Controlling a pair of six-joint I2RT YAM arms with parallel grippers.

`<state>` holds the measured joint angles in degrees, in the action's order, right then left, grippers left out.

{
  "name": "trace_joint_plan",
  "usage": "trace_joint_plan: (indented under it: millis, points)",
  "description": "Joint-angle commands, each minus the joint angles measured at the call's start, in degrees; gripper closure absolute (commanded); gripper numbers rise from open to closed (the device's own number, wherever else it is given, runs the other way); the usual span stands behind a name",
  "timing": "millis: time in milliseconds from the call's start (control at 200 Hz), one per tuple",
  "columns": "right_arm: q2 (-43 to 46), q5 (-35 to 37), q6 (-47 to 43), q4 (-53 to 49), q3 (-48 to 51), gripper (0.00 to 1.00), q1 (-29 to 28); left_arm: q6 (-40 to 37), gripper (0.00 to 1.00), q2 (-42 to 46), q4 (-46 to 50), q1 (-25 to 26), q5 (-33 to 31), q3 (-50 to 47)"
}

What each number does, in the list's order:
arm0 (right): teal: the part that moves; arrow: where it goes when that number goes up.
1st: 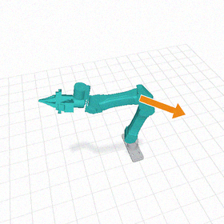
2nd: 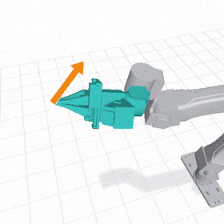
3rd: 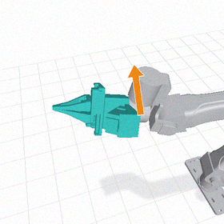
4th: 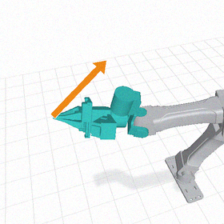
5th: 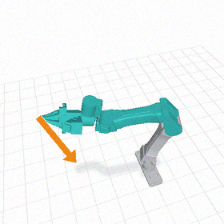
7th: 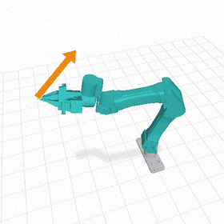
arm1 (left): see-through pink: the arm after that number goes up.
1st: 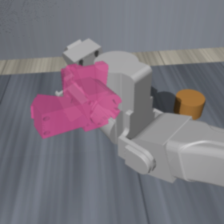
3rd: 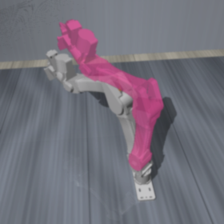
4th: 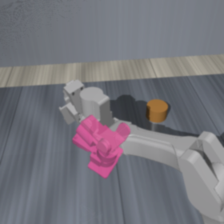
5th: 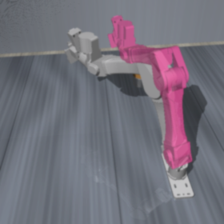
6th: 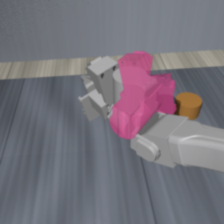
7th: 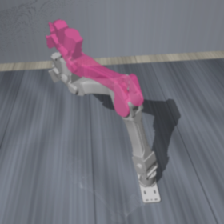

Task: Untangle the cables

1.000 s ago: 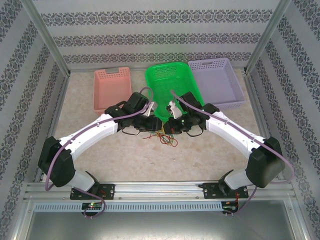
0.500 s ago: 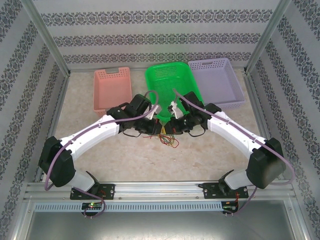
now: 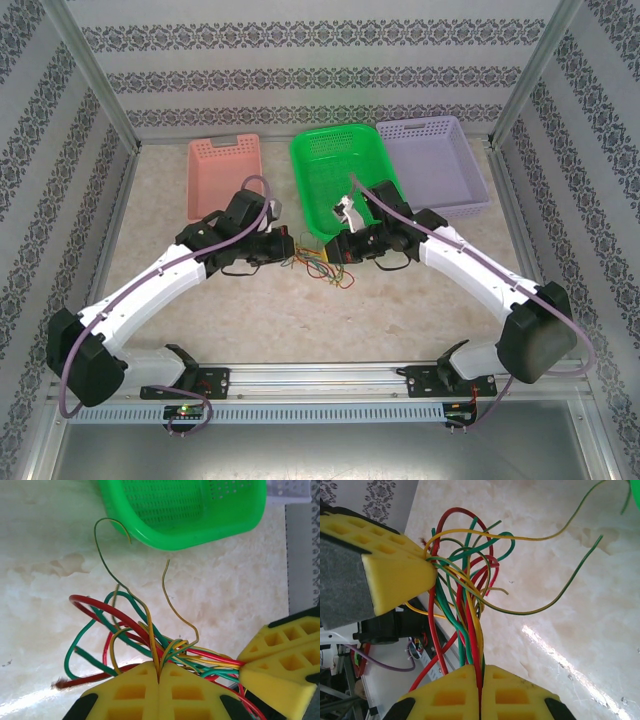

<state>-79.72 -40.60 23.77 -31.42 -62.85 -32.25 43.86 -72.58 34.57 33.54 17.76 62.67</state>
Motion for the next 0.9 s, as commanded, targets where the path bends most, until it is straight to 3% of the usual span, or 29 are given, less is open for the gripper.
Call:
trace_joint_plan:
  millis: [0,195,305,475,575,659,789,894]
  points:
    - [3.4,3.3,-0.3,-9.0,2.6,1.00,2.2,5.0,1.00,1.4,10.4,-6.1,-13.5,-2.0]
    - [5.7,-6.2,2.3,-3.0,4.1,1.00,4.2,10.4,1.00,3.7,9.6,-9.4,-11.2,-6.5]
    - [4.0,-2.8,-3.2,-9.7,0.9,1.00,0.7,11.0,1.00,3.3,7.9,-9.7,-9.3,-7.1]
    - [5.2,2.0,-3.1,-9.3,1.4,1.00,-1.4,10.4,1.00,3.7,8.5,-9.7,-10.0,-6.0]
    - [5.5,6.0,-3.9,-10.6,0.6,1.00,-1.7,11.4,0.67,6.8,6.9,-9.7,-9.4,-5.7]
    - [4.8,10.6,-5.3,-12.3,-1.0,1.00,-2.4,11.8,0.53,7.4,9.7,-9.7,-9.6,-2.6]
    - [3.7,16.3,-7.0,-13.5,-3.2,1.00,-4.8,12.7,0.48,4.5,12.1,-9.5,-4.7,2.6]
    - [3.2,18.0,-6.5,-11.8,-4.0,1.00,-6.0,16.4,0.51,1.3,9.5,-6.9,0.9,4.4]
